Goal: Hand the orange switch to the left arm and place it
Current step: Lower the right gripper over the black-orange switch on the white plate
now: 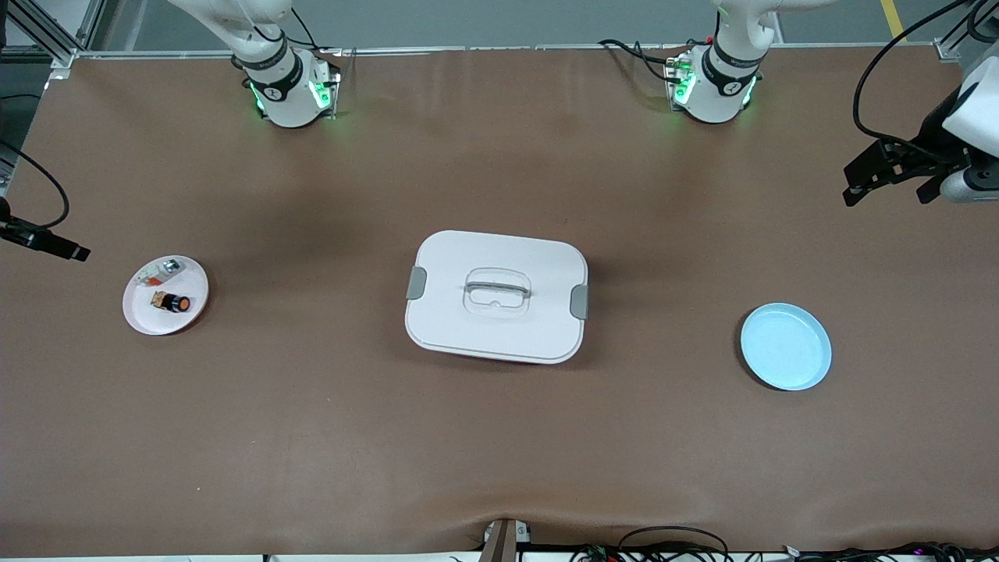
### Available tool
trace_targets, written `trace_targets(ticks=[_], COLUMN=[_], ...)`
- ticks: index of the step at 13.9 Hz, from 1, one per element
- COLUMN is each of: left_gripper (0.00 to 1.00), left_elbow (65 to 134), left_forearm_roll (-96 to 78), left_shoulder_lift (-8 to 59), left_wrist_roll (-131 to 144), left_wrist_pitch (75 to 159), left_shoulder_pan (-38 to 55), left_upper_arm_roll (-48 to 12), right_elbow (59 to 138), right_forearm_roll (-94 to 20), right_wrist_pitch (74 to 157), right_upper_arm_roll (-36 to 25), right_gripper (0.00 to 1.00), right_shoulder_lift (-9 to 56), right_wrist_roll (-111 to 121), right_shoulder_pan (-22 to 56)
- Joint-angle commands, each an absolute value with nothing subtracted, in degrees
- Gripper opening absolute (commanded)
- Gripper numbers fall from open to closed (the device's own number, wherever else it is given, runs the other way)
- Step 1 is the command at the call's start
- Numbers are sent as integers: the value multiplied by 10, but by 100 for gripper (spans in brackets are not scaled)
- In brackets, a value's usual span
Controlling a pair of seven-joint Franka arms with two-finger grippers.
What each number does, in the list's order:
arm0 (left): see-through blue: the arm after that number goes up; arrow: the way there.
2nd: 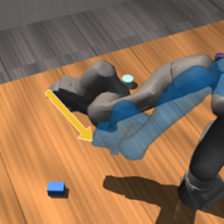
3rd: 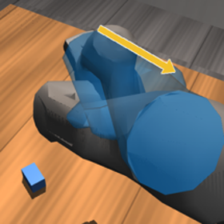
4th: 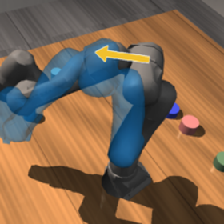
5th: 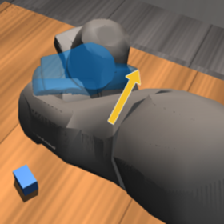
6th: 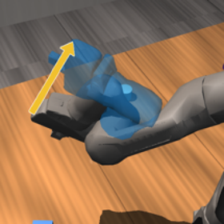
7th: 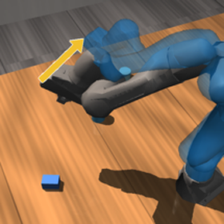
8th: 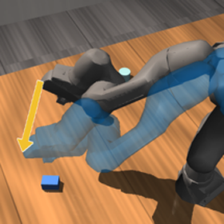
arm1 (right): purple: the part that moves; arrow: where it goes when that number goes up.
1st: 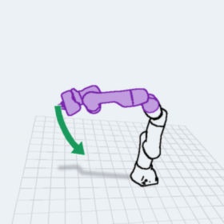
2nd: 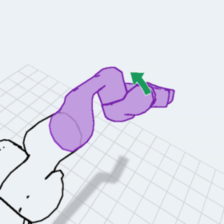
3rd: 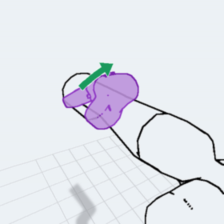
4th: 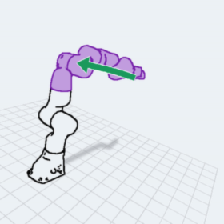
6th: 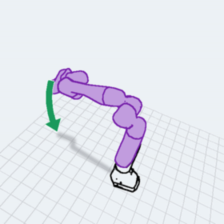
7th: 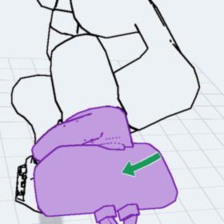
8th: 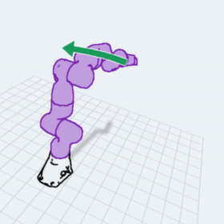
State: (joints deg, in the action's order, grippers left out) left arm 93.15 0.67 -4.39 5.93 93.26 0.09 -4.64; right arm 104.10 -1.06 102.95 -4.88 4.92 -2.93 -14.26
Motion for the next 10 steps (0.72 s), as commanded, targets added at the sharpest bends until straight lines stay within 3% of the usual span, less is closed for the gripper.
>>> trace_targets(ticks=[1, 10], left_gripper=[100, 100], left_elbow=[916, 915], left_forearm_roll=[-2, -1], left_shoulder_lift=[-38, -38], left_wrist_roll=[49, 49], left_wrist_pitch=[918, 918], left_shoulder_pan=[0, 2], left_upper_arm_roll=[-45, -45], right_elbow=[1067, 1265], right_forearm_roll=[-5, -52], right_wrist_pitch=[1061, 1303], right_upper_arm_roll=[-41, -40], right_gripper=[100, 100], right_shoulder_lift=[55, 60], right_wrist_roll=[0, 1], right_shoulder_pan=[-174, -179])
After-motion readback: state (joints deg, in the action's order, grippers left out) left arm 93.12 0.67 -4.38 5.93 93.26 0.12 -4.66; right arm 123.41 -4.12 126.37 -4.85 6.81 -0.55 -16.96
